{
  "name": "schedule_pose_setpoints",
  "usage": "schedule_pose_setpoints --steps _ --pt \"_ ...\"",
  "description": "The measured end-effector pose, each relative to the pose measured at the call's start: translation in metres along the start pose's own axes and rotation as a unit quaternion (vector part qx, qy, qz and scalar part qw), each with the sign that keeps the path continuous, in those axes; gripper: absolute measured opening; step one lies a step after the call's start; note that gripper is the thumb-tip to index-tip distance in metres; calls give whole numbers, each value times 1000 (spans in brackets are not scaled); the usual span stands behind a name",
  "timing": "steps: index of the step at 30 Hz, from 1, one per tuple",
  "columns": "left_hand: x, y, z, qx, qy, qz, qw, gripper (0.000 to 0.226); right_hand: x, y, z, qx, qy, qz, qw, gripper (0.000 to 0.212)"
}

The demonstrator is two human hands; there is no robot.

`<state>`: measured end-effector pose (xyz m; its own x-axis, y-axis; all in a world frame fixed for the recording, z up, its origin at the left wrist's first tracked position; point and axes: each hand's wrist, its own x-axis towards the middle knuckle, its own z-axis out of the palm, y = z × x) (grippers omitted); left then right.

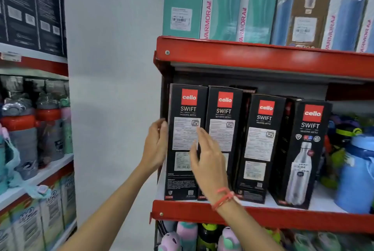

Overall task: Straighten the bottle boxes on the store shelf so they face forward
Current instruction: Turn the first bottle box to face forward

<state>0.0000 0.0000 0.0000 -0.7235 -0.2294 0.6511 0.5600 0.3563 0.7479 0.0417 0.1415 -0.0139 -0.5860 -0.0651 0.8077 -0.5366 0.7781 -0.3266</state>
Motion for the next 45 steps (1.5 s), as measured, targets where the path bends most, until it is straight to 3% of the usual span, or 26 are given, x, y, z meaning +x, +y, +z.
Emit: schedule_pose_setpoints --steps 2,5,10,15,20,26,34,45 --pt "-1 -1 1 -33 -53 -45 997 29 -5 -9 11 -17 -23 44 999 58" --pt "-1 -7 2 -68 -113 -75 988 37 -13 -20 28 -5 -34 80 996 68" --pt "12 -7 -15 -123 -182 -72 973 22 -12 -29 37 54 -23 113 992 90" --pt "16 -18 -37 -146 -172 -97 969 53 -7 -29 43 111 -52 96 988 106" --pt "17 -13 -60 -146 -161 -45 975 57 0 -33 37 141 -58 75 985 98" --pt "0 -6 -67 -113 -101 6 989 79 20 -22 15 212 -114 49 969 106" --pt "-13 -7 -29 -39 -70 17 997 83 27 0 18 132 -92 88 983 113" --pt "-16 -4 -22 -25 -66 -10 997 82 25 -5 11 56 -90 66 992 98"
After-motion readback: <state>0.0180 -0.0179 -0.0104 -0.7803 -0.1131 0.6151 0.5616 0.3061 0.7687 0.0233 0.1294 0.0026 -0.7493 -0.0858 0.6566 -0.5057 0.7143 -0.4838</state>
